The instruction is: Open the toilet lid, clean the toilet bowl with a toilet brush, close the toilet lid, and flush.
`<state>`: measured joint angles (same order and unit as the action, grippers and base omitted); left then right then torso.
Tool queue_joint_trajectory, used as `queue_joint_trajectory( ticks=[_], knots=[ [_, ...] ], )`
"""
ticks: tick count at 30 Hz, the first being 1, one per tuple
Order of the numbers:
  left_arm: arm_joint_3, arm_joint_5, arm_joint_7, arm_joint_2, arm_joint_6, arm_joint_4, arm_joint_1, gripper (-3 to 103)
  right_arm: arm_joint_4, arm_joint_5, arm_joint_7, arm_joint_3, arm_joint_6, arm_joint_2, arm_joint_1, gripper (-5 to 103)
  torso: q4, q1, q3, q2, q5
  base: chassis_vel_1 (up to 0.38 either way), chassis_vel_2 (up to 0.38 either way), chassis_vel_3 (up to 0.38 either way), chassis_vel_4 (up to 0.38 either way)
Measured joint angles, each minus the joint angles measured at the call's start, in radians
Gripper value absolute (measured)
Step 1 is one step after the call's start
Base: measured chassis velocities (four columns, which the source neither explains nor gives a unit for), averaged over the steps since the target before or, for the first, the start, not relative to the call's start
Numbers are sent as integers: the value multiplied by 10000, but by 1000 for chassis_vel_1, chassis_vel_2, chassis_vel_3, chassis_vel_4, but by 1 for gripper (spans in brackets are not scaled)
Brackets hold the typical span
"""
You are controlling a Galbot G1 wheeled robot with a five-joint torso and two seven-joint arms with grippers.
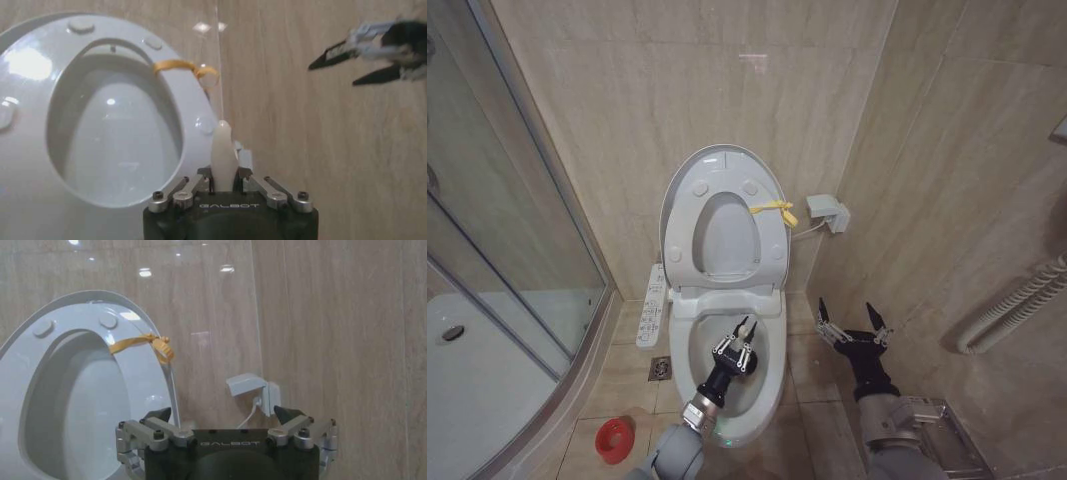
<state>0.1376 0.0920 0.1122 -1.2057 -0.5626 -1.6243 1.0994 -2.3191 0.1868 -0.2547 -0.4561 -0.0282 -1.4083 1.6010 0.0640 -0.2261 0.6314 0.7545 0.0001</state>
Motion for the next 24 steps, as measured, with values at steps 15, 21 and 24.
queue_joint_trajectory(
  ticks=[15,21,24],
  knots=[
    [441,491,-205,17,-73,846,-395,23,0,0,0,0,0,0,0,100,1,0,0,0,-1,0,0,0,0],
    [372,564,-331,-118,-145,1837,-833,23,0,0,0,0,0,0,0,100,0,0,0,0,-2,0,0,0,0],
    [249,469,-341,-184,-233,2335,-1038,23,0,0,0,0,0,0,0,100,0,-1,1,-1,-1,0,0,0,0]
  ],
)
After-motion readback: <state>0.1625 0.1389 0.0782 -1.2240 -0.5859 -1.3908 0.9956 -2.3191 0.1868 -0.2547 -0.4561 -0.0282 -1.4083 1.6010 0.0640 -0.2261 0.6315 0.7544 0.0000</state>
